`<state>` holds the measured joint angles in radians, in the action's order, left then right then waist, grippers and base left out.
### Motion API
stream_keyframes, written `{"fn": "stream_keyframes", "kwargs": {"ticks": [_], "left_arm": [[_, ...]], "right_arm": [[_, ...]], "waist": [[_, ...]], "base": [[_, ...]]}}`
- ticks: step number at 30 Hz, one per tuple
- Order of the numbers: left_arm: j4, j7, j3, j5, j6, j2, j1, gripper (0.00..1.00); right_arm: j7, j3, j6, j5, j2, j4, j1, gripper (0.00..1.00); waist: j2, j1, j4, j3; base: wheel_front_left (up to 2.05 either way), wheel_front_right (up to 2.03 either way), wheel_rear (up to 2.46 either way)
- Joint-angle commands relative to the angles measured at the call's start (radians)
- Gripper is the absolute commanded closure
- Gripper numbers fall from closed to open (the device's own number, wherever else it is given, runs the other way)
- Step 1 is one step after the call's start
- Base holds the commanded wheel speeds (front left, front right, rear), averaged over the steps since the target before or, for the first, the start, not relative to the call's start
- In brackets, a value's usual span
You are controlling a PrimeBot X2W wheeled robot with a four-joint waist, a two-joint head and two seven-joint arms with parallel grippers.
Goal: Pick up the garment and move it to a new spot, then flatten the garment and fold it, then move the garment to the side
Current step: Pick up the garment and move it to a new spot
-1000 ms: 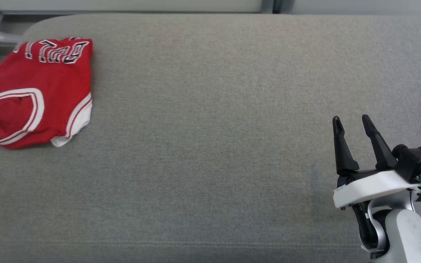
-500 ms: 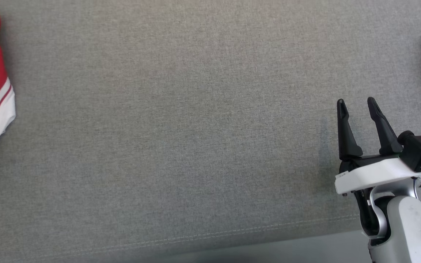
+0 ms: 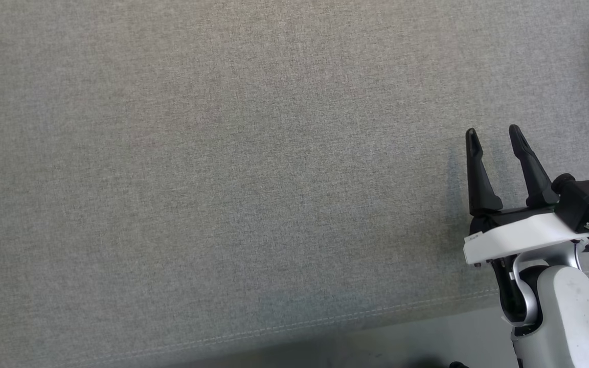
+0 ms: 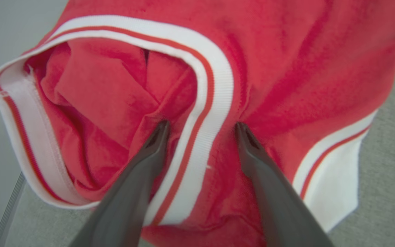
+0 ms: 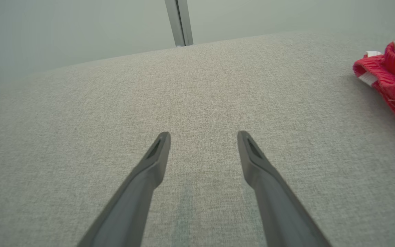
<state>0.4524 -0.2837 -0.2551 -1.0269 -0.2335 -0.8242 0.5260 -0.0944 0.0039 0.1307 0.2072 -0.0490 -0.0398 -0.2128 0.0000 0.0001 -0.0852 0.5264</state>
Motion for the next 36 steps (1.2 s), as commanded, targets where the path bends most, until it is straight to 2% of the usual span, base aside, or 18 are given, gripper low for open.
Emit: {"fn": "stream_keyframes", "kwargs": {"ticks": [1, 2, 3, 4, 11, 15, 20, 30, 36], "left_arm": [[0.008, 0.008, -0.002, 0.010, -0.006, 0.008, -0.009, 0.51], [0.012, 0.013, -0.004, 0.011, -0.006, 0.012, -0.009, 0.69], [0.013, 0.023, -0.004, 0.012, -0.001, 0.016, -0.007, 0.97], [0.017, 0.034, -0.002, 0.014, 0.002, 0.019, -0.004, 1.00], [-0.004, 0.067, 0.036, -0.054, 0.045, 0.080, 0.033, 1.00], [-0.061, 0.075, 0.027, -0.056, 0.063, 0.103, 0.053, 1.00], [-0.127, 0.069, 0.027, -0.075, 0.047, 0.131, 0.068, 1.00], [-0.283, 0.046, -0.005, -0.089, -0.013, 0.210, 0.061, 1.00], [-0.351, 0.052, -0.075, -0.073, -0.052, 0.308, 0.034, 1.00]], "right_arm": [[-0.003, 0.000, 0.000, -0.010, -0.003, 0.002, -0.016, 0.00], [-0.003, 0.002, 0.000, -0.010, -0.003, 0.005, -0.016, 0.00], [-0.005, 0.004, 0.000, -0.009, -0.003, 0.007, -0.017, 0.00], [-0.006, 0.005, 0.000, -0.007, -0.003, 0.010, -0.018, 0.00], [-0.014, -0.005, 0.000, -0.009, -0.003, 0.029, -0.003, 0.00], [-0.018, -0.012, 0.000, -0.002, -0.003, 0.040, 0.015, 0.00], [-0.022, -0.018, 0.000, 0.006, -0.003, 0.053, 0.034, 0.00], [-0.023, -0.028, 0.000, 0.025, -0.003, 0.070, 0.088, 0.00], [-0.015, -0.034, 0.000, 0.029, -0.003, 0.071, 0.122, 0.00]], "waist": [[0.0000, -0.0001, 0.001, -0.001], [0.0000, -0.0001, 0.002, -0.003], [0.0000, -0.0001, 0.004, -0.007], [0.0000, -0.0001, 0.005, -0.012], [0.0000, -0.0001, 0.019, -0.085], [0.0000, -0.0001, 0.031, -0.145], [0.0000, -0.0001, 0.042, -0.208], [0.0000, -0.0001, 0.034, -0.351], [0.0000, -0.0001, 0.000, -0.403]], "base": [[0.00, 0.00, 0.00], [0.00, 0.00, 0.00], [0.00, 0.00, 0.00], [0.00, 0.00, 0.00], [0.00, 0.00, 0.00], [0.00, 0.00, 0.00], [0.00, 0.00, 0.00], [0.00, 0.00, 0.00], [0.00, 0.00, 0.00]]}}
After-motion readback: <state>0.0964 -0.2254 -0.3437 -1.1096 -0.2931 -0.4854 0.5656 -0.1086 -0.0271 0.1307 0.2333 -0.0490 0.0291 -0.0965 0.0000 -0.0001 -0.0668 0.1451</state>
